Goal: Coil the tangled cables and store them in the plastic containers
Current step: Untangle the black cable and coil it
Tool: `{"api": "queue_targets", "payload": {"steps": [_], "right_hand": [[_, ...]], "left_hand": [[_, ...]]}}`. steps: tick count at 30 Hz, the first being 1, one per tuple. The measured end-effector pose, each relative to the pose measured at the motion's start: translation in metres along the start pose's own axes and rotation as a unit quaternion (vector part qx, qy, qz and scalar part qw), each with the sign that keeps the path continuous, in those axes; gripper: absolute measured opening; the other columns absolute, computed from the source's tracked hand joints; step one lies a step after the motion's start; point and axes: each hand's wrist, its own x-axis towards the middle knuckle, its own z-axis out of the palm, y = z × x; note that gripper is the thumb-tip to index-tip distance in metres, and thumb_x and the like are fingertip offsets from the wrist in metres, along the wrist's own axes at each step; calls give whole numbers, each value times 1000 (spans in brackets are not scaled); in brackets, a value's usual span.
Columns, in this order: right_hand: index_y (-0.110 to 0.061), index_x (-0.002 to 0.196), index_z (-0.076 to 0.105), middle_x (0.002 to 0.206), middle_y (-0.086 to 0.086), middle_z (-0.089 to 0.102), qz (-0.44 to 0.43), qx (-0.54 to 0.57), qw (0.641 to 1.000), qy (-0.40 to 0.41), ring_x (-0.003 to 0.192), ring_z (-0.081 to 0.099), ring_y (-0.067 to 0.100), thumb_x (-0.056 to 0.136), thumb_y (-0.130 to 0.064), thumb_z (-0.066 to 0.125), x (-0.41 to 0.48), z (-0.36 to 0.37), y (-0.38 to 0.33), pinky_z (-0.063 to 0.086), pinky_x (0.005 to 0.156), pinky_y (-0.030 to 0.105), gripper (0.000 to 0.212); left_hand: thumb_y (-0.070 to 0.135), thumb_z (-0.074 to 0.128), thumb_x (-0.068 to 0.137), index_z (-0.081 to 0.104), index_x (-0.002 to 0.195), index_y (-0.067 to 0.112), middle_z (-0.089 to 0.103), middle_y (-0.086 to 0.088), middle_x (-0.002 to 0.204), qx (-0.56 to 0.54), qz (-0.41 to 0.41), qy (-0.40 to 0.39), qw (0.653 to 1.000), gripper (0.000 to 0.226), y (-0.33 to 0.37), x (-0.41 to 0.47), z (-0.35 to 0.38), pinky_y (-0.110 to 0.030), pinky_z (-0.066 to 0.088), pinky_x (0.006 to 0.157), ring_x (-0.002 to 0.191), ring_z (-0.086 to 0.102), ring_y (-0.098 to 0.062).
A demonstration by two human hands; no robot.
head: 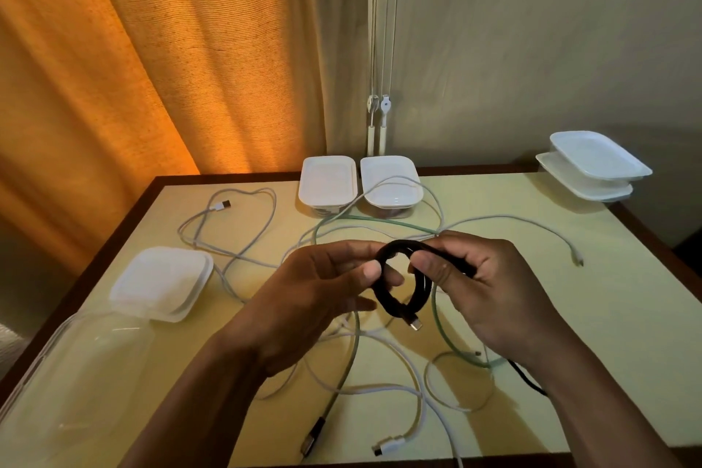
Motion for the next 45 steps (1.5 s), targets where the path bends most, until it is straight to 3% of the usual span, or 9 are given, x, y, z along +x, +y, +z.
{"api": "queue_targets", "payload": {"steps": [8,11,16,20,25,27,30,41,45], "right_hand": [[-27,88,73,53,-22,55,41,59,997,-36,53,53,0,90,-33,60,2,4,-6,37,56,8,15],[-27,91,79,61,-8,54,92,102,986,-92,59,48,9,89,-37,61,0,-8,2,41,60,23,20],[-34,86,79,84,-18,67,105,-149,970,-162,83,64,3,97,-31,64,-3,-25,21,42,72,15,19],[-32,89,81,80,-10,64,43,-200,976,-73,81,62,6,93,-27,70,2,-9,25,40,69,12,13],[-23,90,81,67,-9,70,113,5,991,76,57,60,6,94,-18,69,8,15,24,51,62,20,14],[-13,93,80,65,6,69,164,148,968,117,55,62,18,92,-11,69,11,24,20,56,61,34,11],[0,97,77,82,21,73,208,301,915,167,69,70,23,89,-4,69,15,27,18,58,63,27,12],[-8,104,75,93,12,66,313,458,832,14,63,46,13,91,-15,66,11,24,14,30,61,30,18],[-19,117,67,103,2,74,284,362,888,-7,82,63,11,69,-46,81,7,28,0,39,77,34,57]], "left_hand": [[24,61,95,74,100,-3,67,-12,92,-20,-39,3,999,30,10,-5,-6,-43,55,90,95,69,-30],[18,56,96,70,97,1,64,-7,81,-132,-24,44,990,22,20,-8,-13,-38,62,83,84,70,-23],[20,52,94,71,94,13,61,-1,80,-273,-9,110,956,21,24,-11,-33,-26,60,74,77,66,-13],[20,51,96,71,94,12,64,-3,81,-252,-21,106,962,22,19,-9,-28,-27,62,72,80,70,-15],[18,53,93,68,99,6,65,-7,83,-207,-18,82,975,20,11,-7,-10,-34,62,85,87,73,-22],[18,56,90,68,100,3,64,-10,85,-206,-28,75,975,22,6,-5,-3,-35,63,85,90,73,-26],[20,58,89,69,102,2,65,-11,89,-184,-38,61,980,25,0,-2,6,-34,62,84,98,72,-32],[21,59,87,71,104,1,71,-10,89,-145,-34,106,983,29,-2,7,8,-30,62,79,97,75,-28],[24,62,84,73,107,0,77,-13,98,-114,-26,131,984,35,-4,7,6,-28,62,78,101,75,-30]]}}
